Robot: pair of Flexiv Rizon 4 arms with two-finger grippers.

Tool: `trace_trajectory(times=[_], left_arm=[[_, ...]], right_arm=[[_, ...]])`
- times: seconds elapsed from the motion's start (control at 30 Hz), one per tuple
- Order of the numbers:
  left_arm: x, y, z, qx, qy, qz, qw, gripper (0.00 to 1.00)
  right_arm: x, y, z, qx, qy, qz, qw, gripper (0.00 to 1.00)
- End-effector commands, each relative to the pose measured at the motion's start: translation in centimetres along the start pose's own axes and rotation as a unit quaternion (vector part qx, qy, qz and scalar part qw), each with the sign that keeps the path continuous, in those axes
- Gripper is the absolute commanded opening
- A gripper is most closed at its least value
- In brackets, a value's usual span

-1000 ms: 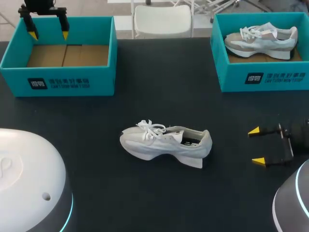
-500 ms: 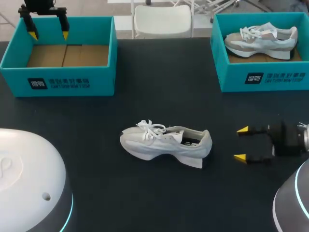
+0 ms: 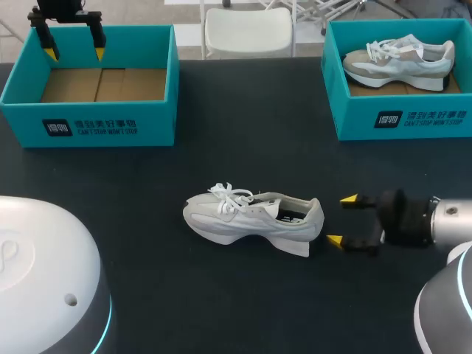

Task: Take the shoe out of the shoebox, open the shoe tongue, remove and reinsert the insole, then place the shoe into the shoebox

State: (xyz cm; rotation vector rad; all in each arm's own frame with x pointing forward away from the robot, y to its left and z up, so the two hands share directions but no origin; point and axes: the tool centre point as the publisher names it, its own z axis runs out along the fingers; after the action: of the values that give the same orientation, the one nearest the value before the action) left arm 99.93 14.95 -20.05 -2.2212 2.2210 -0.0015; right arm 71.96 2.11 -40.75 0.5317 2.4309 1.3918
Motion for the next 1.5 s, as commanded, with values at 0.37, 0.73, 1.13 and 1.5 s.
trace_trajectory(times=[0.37, 0.73, 1.13, 1.5], left_arm=[[0.0, 0.0, 0.0, 0.0, 0.0, 0.0, 1.0, 1.0], [0.0, 0.0, 0.0, 0.0, 0.0, 0.0, 1.0, 1.0], [0.0, 0.0, 0.0, 0.0, 0.0, 0.0, 1.0, 1.0], [0.0, 0.0, 0.0, 0.0, 0.0, 0.0, 1.0, 1.0]], right_arm=[[3.1, 0.7, -0.6, 0.0, -0.04, 0.022, 0.999, 1.0], [4.4, 1.7, 0.6, 0.007, -0.041, 0.069, 0.997, 1.0], [4.2, 2.8, 2.6, -0.003, -0.057, 0.075, 0.996, 1.0], [4.2, 3.7, 4.7, -0.005, -0.029, 0.064, 0.998, 1.0]])
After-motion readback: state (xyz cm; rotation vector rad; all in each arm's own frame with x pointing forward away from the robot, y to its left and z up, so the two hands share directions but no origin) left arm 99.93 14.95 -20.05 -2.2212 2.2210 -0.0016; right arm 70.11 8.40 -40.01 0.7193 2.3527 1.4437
